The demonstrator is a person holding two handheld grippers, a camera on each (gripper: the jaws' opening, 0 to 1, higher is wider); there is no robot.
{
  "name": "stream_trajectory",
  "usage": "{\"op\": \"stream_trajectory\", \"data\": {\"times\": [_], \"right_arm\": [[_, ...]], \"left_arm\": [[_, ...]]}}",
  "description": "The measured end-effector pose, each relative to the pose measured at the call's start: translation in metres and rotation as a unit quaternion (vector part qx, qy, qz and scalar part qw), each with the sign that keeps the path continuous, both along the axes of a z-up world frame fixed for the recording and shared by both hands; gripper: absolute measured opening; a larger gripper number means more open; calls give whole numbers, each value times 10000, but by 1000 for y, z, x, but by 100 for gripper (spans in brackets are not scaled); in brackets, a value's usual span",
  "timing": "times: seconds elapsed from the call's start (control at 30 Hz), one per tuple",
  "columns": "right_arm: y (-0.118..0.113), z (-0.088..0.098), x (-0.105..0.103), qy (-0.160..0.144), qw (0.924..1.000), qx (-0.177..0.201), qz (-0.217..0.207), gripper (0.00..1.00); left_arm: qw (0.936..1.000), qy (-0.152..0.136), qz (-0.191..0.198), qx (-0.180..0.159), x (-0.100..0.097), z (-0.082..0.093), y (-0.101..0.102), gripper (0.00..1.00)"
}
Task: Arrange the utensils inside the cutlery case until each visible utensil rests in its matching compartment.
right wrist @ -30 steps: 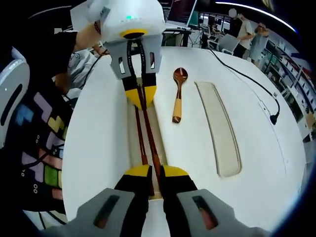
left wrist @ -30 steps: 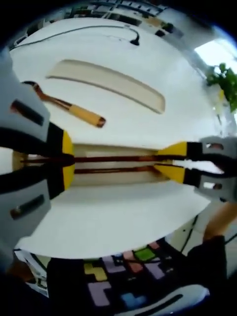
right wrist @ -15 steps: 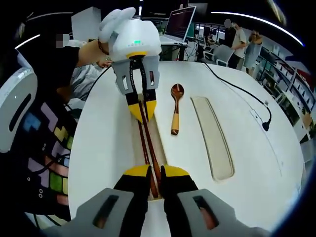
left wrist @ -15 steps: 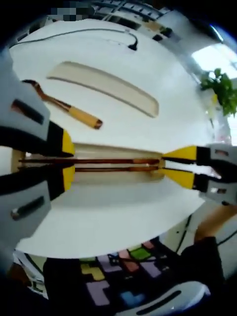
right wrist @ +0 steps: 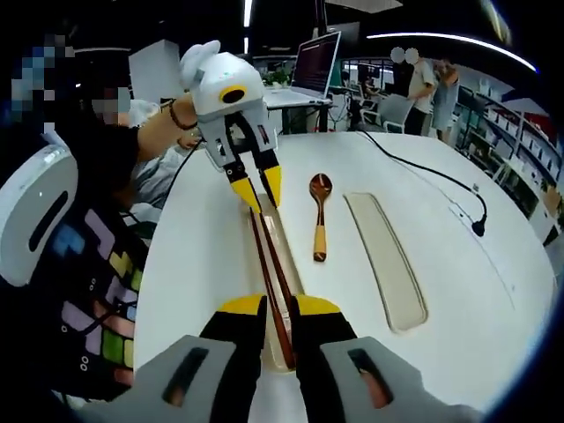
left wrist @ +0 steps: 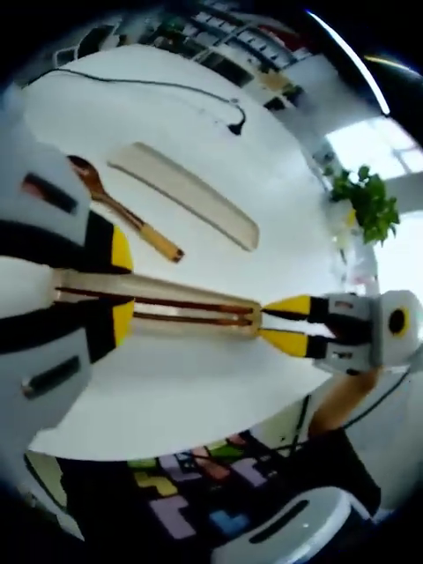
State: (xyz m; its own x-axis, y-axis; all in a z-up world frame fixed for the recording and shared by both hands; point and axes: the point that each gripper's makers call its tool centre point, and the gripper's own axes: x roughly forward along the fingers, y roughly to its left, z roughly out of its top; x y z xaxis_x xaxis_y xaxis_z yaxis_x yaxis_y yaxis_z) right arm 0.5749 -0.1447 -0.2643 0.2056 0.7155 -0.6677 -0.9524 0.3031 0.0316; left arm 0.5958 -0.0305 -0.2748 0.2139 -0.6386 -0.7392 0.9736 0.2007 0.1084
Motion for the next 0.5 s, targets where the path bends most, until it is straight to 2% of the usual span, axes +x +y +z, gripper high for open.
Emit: {"op": "stream_trajectory", "data": {"times": [0.07, 0.2, 0.27, 0.4, 0.5], "right_arm": [[0, -1, 2, 20, 10000, -9, -8, 13], [8, 1, 4, 146, 9997, 202, -22, 13], [13, 2, 4, 161, 9995, 255, 10, 13], [21, 6, 7, 172, 9992, 345, 44, 13], [27, 8, 7, 165, 9991, 375, 97, 13]], "left_arm": [[9998, -59, 150, -74, 5, 3, 9, 11], [9975, -289, 579, -287, 19, 12, 26, 11], [9957, -290, 733, -484, 22, 16, 31, 11], [9924, -274, 1015, -642, 29, 14, 46, 11], [9849, -127, 1462, -915, 38, 12, 56, 10]]}}
